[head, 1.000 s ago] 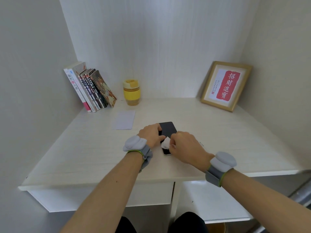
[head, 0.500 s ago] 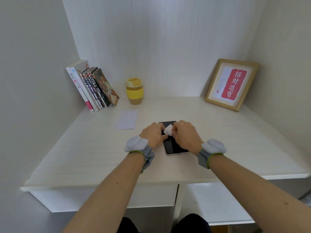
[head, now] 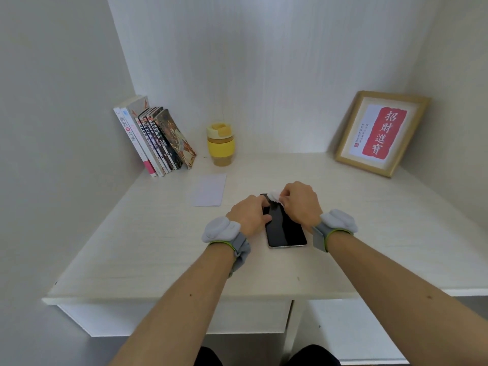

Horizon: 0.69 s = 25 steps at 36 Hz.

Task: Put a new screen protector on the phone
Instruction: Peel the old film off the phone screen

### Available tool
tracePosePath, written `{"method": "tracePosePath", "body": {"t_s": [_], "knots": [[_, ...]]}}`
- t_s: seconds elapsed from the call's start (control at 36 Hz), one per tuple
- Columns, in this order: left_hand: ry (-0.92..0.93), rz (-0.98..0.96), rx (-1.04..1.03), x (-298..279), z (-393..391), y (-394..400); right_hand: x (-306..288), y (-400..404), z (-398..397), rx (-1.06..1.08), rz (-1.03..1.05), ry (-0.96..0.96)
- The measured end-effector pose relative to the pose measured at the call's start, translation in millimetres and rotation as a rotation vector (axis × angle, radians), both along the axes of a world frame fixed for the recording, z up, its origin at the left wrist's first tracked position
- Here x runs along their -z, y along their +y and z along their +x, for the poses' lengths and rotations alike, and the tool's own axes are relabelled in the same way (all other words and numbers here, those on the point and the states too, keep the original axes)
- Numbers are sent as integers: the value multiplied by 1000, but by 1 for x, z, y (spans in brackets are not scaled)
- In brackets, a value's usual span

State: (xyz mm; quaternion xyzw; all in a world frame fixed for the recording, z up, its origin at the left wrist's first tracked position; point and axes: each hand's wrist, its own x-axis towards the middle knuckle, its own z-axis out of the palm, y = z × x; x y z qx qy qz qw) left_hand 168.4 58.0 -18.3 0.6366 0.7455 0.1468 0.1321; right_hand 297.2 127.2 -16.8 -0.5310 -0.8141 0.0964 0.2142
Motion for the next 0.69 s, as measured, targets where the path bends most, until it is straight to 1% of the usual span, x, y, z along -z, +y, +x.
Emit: {"method": "tracePosePath", "body": {"t_s": [0.08,0.19,0.36,0.5,0.56,0.64,0.69], "knots": [[5,16,-11,2,0,-2,1,-8,5,-20,12,-24],[-10,11,-3,4,-1,-1,0,-24,15,-52,-25,-13],[-13,14,-1,6,-3,1,-4,-52,26,-97,-49,-82],[9,11,4,6,-2,2,-4,-53,22,-121,-82,-167],[-5,7,16,5,-3,2,-11,-51,17,-97,-112,-200],[-30,12,43,2,-6,-2,-20,-49,6,-16,-128,-133],[-88,29,44,3,-9,-5,-22,-44,-1,-12,-165,-13]]}}
